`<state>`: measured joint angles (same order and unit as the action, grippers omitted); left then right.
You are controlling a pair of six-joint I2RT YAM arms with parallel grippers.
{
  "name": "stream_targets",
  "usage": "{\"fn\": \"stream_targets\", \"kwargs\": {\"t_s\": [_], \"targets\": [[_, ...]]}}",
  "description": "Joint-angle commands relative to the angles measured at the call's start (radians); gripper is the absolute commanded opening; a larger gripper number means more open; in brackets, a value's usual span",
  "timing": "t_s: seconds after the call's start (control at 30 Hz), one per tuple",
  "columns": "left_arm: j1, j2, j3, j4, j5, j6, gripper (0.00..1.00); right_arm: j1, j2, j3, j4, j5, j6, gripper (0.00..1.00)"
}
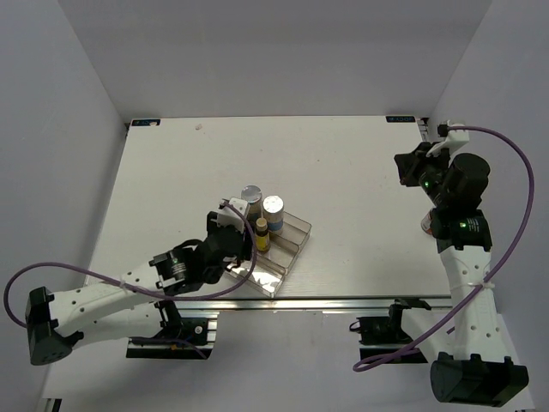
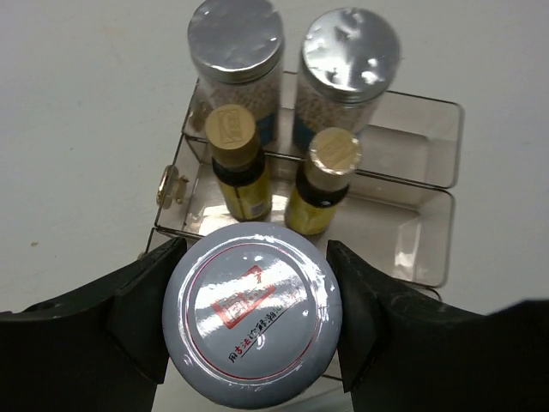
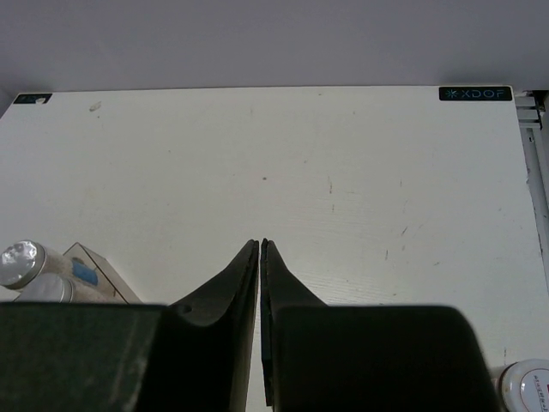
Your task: Organize the condiment bottles
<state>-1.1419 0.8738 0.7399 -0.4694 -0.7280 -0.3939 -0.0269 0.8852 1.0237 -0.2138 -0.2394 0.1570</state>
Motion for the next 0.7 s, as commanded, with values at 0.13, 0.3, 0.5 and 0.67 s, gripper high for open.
{"fn": "stream_targets", "kwargs": {"t_s": [0.13,0.3,0.5,0.67], "targets": [[0.221,0.056,-0.076,0.199,0.071,-0.037,0.0,-0.005,-0.003,-0.013,0.028,-0.005,-0.001,0.1],[0.254,0.093,-0.132,0.29,0.087,-0.02,0.0,-0.005,0.003,-0.017,0.033,-0.009,-0.005,0.1],[0.268,0.143,-0.186,0.409,0.107,-0.003,0.0,-0.007,-0.002,-0.025,0.036,-0.011,-0.011,0.1],[0.268,0.183,-0.208,0.423,0.102,-0.032,0.0,-0.005,-0.005,-0.03,0.036,-0.008,-0.019,0.15]]}}
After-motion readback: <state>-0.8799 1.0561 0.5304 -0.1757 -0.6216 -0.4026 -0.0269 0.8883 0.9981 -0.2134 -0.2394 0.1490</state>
